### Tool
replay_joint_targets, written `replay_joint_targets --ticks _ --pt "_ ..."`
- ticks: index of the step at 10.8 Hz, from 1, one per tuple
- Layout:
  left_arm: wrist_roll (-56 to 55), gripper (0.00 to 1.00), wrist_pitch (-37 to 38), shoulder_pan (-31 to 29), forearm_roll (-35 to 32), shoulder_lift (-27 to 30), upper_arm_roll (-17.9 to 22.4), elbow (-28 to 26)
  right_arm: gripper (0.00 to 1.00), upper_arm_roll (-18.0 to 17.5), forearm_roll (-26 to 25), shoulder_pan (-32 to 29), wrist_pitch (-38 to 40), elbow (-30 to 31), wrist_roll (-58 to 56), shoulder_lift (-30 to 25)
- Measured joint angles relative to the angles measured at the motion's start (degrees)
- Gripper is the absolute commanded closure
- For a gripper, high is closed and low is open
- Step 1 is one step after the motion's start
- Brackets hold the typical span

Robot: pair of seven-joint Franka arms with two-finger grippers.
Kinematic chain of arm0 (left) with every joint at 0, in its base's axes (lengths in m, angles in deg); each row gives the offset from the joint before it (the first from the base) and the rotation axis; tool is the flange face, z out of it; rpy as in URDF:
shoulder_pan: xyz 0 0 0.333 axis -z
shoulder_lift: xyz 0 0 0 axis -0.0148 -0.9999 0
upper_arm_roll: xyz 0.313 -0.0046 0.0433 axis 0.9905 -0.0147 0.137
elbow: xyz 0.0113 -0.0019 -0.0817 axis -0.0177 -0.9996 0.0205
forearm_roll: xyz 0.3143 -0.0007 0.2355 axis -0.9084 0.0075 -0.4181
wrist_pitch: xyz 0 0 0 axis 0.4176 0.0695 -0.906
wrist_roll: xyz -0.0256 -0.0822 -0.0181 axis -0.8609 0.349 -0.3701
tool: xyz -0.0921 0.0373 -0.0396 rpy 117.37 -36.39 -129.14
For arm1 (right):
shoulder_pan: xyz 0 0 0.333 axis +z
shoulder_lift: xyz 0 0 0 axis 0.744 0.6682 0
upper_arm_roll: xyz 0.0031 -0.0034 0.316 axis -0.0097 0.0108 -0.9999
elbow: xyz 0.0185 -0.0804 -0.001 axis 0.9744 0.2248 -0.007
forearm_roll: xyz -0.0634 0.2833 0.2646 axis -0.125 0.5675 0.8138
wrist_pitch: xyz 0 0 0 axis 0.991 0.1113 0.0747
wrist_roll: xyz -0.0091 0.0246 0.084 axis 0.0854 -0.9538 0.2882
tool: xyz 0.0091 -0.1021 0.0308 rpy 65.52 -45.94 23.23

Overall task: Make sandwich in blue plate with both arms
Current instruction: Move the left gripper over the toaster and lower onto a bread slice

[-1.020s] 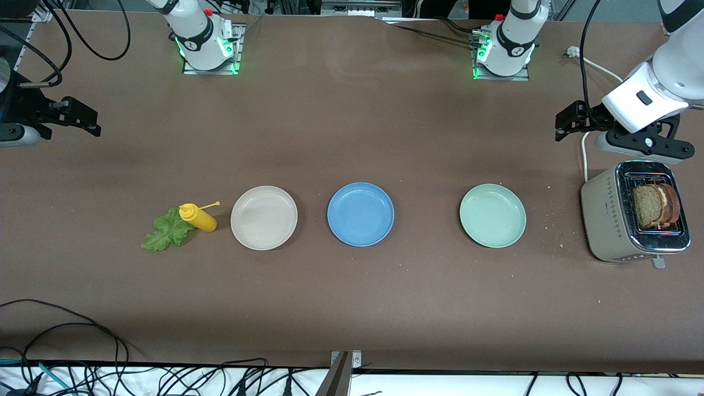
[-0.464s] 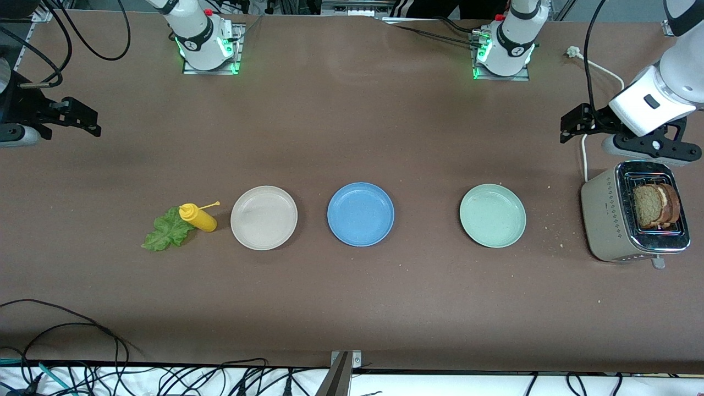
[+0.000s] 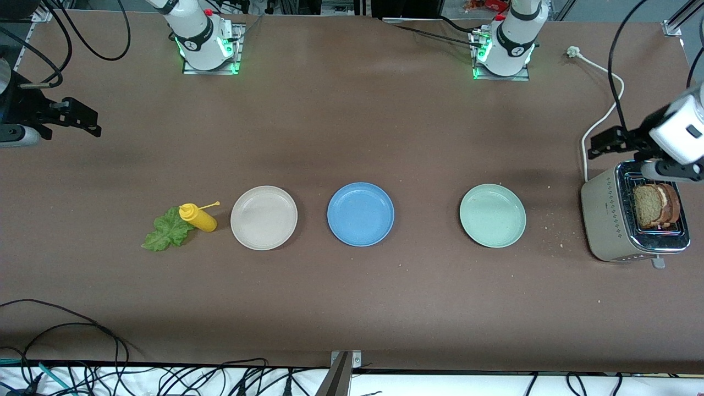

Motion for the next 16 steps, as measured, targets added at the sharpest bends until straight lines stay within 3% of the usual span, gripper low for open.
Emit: replay_joint_targets --ticks 5,8,16 --pt "14.71 0.0 -3.97 -10.16 0.03 -11.64 0.27 7.84 0.0 0.01 0.0 -0.01 0.0 -0.06 0.0 0.13" --pt "21.63 0.0 -9.58 -15.28 0.11 -17.1 0.24 8.85 0.0 0.0 0.0 0.0 0.0 -0.08 0.0 0.17" --pt "22.32 0.0 -10.13 -17.87 0.1 -22.3 0.12 8.3 0.0 0.02 0.0 -0.01 0.0 -0.11 0.02 0.18"
